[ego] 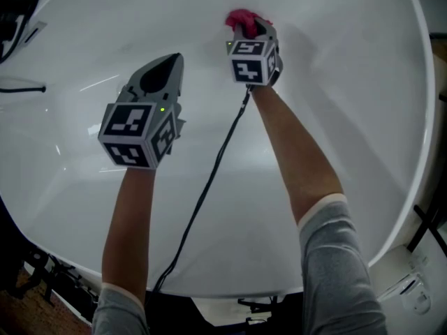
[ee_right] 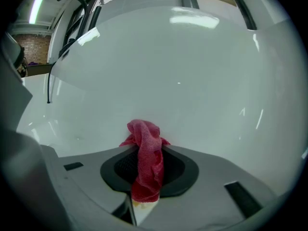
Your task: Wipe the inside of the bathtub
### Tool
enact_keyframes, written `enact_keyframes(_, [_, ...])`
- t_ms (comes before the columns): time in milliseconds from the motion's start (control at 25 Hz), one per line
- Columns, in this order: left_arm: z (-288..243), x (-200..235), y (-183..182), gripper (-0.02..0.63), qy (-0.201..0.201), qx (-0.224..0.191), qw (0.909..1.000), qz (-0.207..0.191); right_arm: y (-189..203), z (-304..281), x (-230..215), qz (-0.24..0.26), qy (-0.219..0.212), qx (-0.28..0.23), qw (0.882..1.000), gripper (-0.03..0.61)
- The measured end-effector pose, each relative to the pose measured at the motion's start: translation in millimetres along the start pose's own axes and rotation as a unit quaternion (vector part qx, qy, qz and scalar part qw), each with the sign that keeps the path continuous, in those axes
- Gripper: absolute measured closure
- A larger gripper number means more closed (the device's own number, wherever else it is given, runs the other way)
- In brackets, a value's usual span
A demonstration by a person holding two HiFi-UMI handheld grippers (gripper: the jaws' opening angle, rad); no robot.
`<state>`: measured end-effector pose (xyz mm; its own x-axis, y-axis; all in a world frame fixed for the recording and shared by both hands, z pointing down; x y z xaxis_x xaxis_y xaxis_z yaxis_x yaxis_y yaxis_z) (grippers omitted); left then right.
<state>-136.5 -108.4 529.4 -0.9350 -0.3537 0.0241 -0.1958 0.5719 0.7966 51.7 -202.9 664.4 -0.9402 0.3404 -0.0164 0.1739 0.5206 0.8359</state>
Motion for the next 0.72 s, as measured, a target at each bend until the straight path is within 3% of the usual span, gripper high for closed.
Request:
enact_keyframes(160, [-5,0,1,0.607,0.005,0.000,1.0000,0.001,8,2,-36,-0.031,0.059,0.015,0.998,0.492])
enact_keyframes(440, [-12,0,1,0.607,0.008,-0.004,0.9999,0.006,12,7,-61,-0.035,0.133,0.016,0.990,0.491])
enact_keyframes(560, [-11,1,3,0.608,0.004,-0.007,0.9999,0.010,19,2,-55,-0.036,0.126,0.023,0.991,0.492])
enact_keyframes(720, [-11,2,8,0.607,0.004,-0.004,0.9999,0.012,29,-6,-35,-0.028,0.078,0.035,0.996,0.492])
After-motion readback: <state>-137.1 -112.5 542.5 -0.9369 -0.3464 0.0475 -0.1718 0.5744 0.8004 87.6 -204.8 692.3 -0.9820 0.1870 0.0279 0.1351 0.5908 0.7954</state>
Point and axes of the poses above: the fingertips, and each gripper's own axes: z backward along the fingers, x to its left, y out of its underside, the point moved 10 cm from there along z, backward along the fingers, and after that the axes turned 9 degrees about -y, right-handed, at the moved point
